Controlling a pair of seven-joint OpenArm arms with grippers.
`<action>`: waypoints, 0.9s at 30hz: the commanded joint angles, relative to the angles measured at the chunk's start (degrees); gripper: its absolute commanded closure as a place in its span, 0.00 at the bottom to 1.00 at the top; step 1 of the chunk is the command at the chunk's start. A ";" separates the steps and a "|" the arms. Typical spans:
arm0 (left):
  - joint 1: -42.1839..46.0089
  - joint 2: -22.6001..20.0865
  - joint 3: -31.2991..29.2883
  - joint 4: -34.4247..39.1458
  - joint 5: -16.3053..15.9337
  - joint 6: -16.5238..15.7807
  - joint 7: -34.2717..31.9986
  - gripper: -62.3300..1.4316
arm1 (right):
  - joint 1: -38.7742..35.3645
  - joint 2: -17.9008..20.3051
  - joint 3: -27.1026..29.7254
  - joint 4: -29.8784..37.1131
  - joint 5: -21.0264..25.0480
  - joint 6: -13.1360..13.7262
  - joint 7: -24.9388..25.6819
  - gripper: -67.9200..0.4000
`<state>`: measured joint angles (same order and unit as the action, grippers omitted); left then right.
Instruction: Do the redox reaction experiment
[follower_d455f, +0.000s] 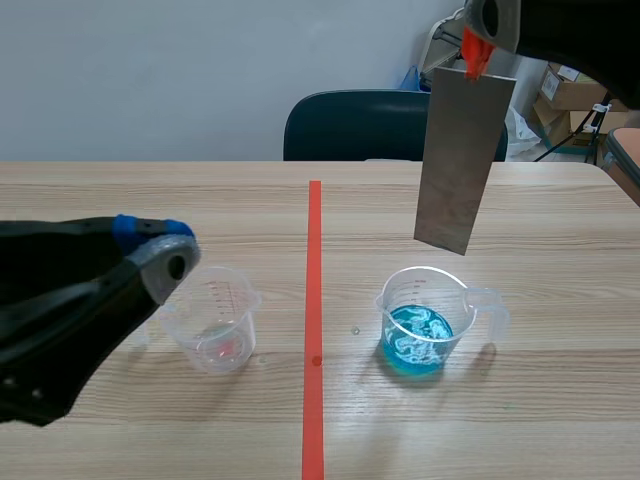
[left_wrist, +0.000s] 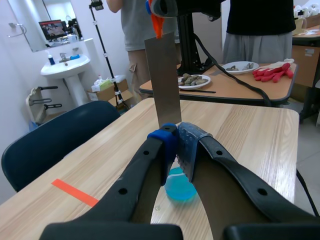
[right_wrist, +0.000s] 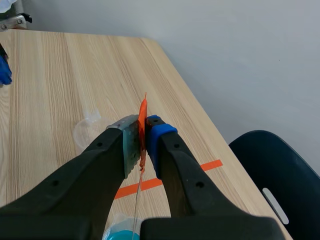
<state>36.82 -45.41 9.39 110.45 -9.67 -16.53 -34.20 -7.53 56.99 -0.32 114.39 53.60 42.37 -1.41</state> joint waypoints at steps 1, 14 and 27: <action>-2.45 0.28 2.19 0.09 -1.14 0.13 0.44 0.95 | 0.52 0.74 0.79 0.42 1.01 0.35 1.07 0.98; -18.29 4.31 16.52 -2.21 -3.04 2.27 12.02 0.95 | 0.52 0.74 0.79 0.42 1.03 0.35 1.07 0.98; -25.81 13.00 20.96 -9.70 -3.06 2.25 16.79 0.95 | 0.52 0.74 0.79 0.42 1.03 0.35 1.07 0.98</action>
<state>11.49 -33.12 30.00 100.42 -12.10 -14.15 -16.99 -7.53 56.99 -0.32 114.39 53.60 42.37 -1.41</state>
